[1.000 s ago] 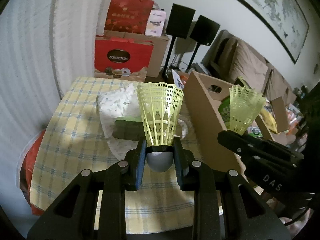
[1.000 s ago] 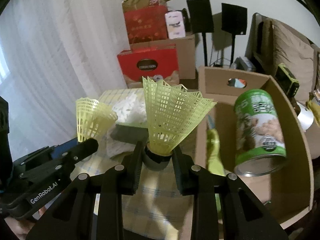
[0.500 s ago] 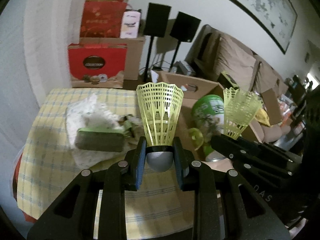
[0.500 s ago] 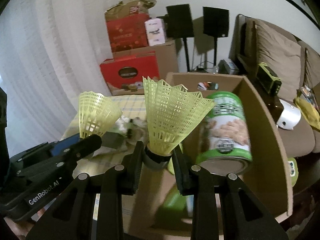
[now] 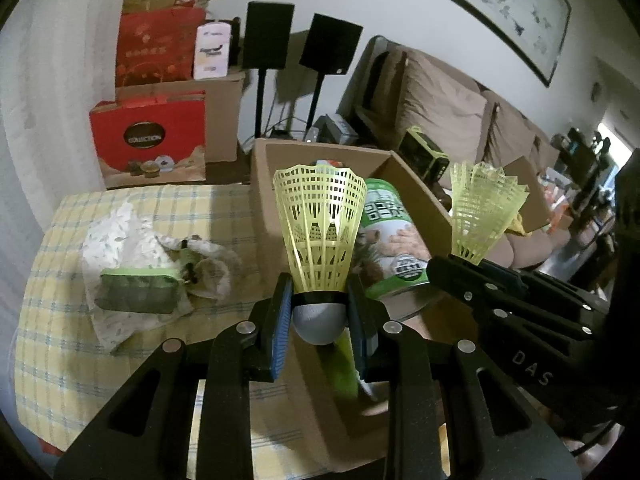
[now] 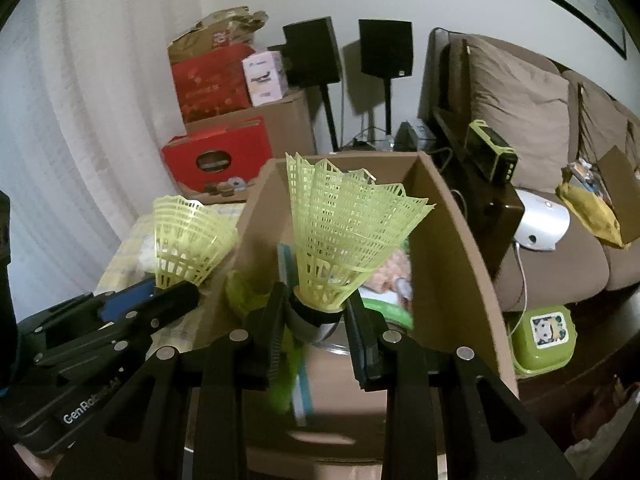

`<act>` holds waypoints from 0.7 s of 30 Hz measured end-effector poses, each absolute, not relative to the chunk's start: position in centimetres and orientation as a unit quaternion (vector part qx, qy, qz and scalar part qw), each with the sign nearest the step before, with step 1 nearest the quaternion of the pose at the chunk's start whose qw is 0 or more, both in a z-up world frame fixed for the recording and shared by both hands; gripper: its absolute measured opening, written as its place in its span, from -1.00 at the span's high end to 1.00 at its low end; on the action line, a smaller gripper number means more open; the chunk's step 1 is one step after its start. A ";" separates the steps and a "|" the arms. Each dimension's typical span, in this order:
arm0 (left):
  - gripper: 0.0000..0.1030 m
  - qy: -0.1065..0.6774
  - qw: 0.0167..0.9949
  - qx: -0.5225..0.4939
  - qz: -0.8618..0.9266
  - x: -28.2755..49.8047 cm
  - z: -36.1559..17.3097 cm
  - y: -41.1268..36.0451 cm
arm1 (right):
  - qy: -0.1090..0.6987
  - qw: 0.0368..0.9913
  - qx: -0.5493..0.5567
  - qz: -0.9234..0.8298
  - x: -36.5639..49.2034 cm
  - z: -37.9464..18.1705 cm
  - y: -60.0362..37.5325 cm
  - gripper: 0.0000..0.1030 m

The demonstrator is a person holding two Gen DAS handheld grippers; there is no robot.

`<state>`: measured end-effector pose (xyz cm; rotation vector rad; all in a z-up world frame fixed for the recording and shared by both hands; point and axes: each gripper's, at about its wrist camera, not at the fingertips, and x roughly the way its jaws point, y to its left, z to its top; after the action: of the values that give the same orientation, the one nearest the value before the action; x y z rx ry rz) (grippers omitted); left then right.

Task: Organize objects
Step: 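Carry both shuttlecocks over the cardboard box with both grippers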

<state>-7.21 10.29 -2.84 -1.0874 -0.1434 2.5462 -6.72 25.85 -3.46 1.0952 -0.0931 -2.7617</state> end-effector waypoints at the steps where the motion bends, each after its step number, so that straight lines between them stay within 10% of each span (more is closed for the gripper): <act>1: 0.53 -0.050 0.184 -0.385 0.903 -7.2 -2.8 10.5 | -0.032 0.083 0.367 -0.926 -6.7 -3.5 26.1 0.46; 21: 0.53 -0.042 0.201 -0.402 0.892 -6.2 -5.1 14.5 | -0.037 0.058 0.391 -0.918 -5.7 -5.5 30.0 0.45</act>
<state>-6.22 14.47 -5.09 -1.1247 -0.1178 2.4929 -5.71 30.00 -5.45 1.1838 -0.1112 -2.7829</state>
